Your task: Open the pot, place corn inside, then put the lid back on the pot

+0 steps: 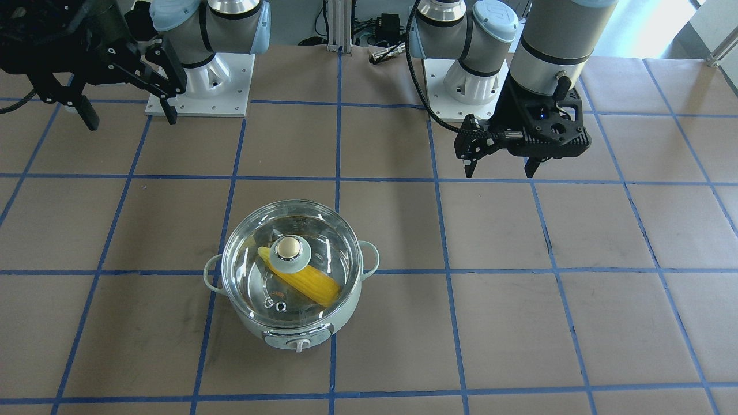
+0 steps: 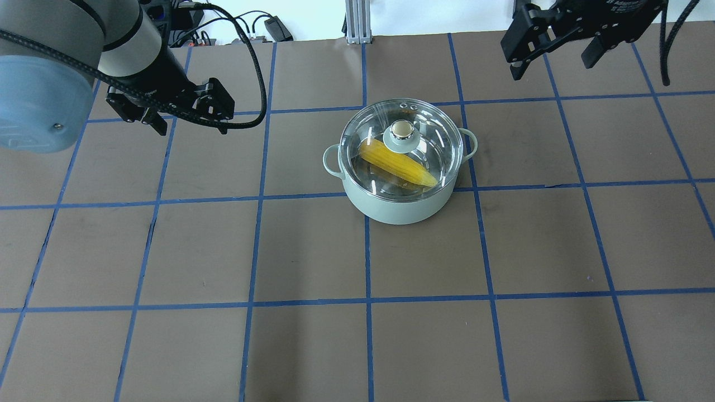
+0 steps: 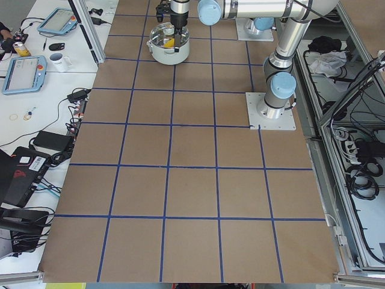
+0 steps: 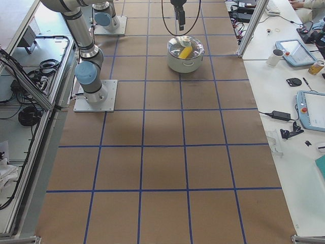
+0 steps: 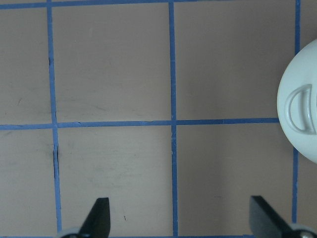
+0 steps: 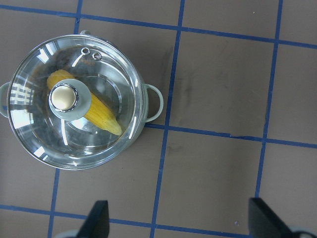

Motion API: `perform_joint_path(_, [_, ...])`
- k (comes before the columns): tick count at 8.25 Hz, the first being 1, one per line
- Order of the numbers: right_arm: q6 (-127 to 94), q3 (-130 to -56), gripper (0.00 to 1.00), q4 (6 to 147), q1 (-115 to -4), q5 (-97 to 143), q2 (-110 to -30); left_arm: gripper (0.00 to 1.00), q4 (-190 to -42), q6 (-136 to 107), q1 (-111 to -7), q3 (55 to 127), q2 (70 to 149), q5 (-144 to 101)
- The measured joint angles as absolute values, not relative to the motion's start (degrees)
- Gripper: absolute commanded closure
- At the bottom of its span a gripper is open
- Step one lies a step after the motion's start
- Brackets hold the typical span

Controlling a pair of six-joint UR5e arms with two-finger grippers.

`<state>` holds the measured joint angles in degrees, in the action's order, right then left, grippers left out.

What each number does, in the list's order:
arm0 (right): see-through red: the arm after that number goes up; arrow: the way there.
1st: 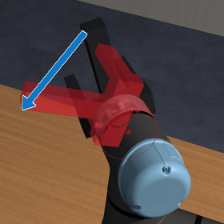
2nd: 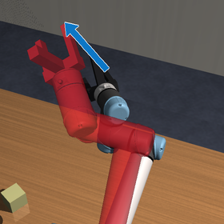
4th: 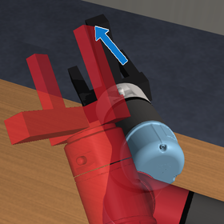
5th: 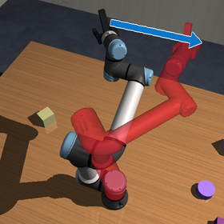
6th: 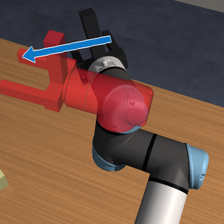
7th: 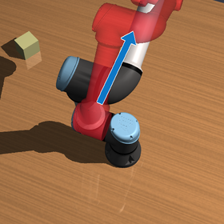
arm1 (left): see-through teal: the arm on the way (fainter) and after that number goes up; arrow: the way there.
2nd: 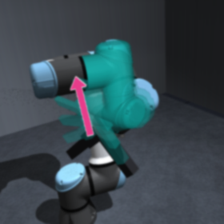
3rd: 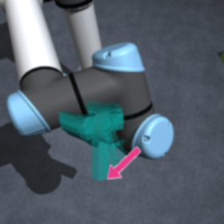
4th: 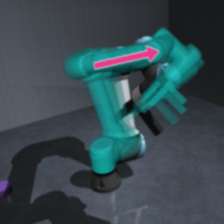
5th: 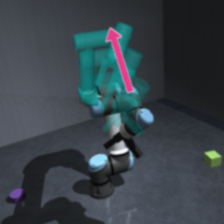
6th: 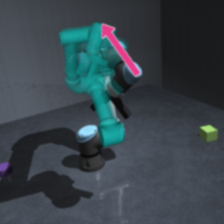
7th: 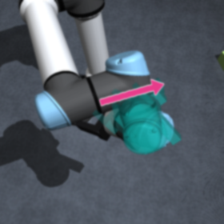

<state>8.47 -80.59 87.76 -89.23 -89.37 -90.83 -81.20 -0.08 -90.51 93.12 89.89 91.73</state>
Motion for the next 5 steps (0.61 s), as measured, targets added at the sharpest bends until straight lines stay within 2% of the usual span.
perform_joint_path(5, [1.65, -81.10, 0.00, 88.18, -90.86, -88.78, -90.54, 0.00, -81.66, -0.05, -90.53, 93.36, 89.62, 91.58])
